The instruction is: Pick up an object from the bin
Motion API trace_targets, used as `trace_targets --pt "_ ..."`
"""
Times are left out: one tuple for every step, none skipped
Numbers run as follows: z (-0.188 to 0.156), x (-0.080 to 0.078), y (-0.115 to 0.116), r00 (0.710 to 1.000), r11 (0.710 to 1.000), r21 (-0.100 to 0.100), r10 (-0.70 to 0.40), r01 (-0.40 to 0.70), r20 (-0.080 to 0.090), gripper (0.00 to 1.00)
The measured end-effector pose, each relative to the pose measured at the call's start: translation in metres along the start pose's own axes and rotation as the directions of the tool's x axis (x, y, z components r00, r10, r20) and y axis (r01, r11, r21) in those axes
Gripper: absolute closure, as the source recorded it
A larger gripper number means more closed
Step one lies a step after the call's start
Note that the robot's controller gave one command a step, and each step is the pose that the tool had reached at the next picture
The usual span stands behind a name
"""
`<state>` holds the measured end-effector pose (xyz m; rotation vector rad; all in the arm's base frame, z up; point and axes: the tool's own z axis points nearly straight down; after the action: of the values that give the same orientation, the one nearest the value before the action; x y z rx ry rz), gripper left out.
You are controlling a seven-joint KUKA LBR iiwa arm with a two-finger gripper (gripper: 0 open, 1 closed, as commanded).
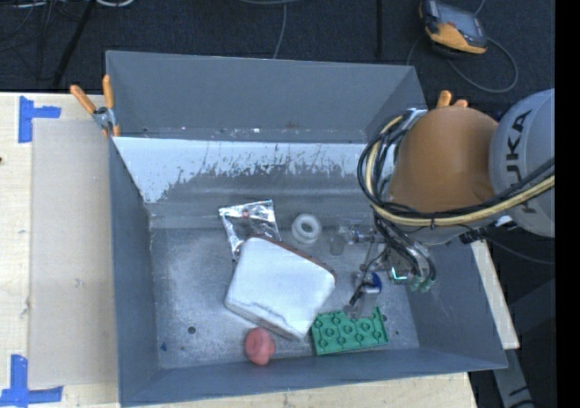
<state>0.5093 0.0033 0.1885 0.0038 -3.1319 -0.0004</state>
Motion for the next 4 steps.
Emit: trace_targets --pt "0.1038 0.026 -0.0285 0.981 0.981 0.0 -0.196 0.196 0.0 0.0" --pt "0.101 0.0242 -0.0284 0.981 0.981 0.001 -0.195 0.195 0.006 1.0" --pt "0.101 0.0242 -0.0285 0.981 0.981 0.001 -0.195 0.195 0.006 0.0" --pt "0.101 0.0242 -0.0285 0.981 0.981 0.001 -0.194 0.194 0.006 1.0"
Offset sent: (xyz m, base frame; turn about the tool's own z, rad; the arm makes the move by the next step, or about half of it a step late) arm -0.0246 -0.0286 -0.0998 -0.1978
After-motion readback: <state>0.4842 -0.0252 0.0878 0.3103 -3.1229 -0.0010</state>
